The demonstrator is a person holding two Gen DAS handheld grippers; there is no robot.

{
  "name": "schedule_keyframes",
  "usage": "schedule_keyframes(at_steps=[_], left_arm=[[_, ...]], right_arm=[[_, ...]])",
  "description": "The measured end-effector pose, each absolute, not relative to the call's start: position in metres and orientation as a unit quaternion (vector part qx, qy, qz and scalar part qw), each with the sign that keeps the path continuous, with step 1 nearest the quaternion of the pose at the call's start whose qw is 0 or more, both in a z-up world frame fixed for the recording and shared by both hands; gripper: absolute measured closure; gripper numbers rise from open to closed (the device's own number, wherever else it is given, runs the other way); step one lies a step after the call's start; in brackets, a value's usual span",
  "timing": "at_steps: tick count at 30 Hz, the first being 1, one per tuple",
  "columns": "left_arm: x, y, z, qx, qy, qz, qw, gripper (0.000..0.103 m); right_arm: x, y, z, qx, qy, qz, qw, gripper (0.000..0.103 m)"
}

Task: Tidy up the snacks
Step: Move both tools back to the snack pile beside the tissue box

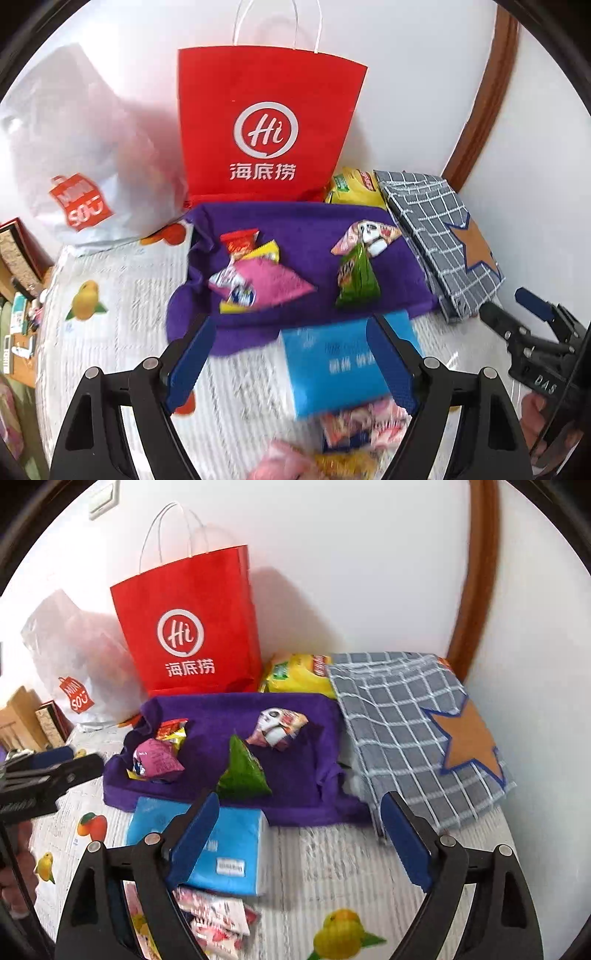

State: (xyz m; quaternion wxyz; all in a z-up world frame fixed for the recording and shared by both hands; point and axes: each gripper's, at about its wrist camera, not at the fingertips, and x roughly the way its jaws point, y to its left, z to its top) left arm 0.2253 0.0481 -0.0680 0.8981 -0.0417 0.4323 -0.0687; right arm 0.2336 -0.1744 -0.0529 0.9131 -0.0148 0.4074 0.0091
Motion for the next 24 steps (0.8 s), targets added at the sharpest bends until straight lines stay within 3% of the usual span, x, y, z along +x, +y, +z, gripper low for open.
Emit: schedule_keyframes(at_steps=[8, 17, 24], left_arm=[[0.176, 0.065, -0.075, -0.052, 0.44, -0.041, 0.896, 0.02], [0.135, 0.091, -0.103, -0.065, 0.441, 0.01, 0.895, 0.02], [0.124, 0.098, -0.12, -0.072, 0.445, 0.006, 0.893, 0.02]], right_arm=[[0.187, -0.173, -0.053, 0.0, 0.381, 0.047, 0.924, 0.014], [0.165, -0.179, -0.082, 0.026, 0.407, 0.072, 0.91, 0.014], [0.158, -0.165, -0.105, 0.012, 0.419, 0.095, 0.903, 0.026]])
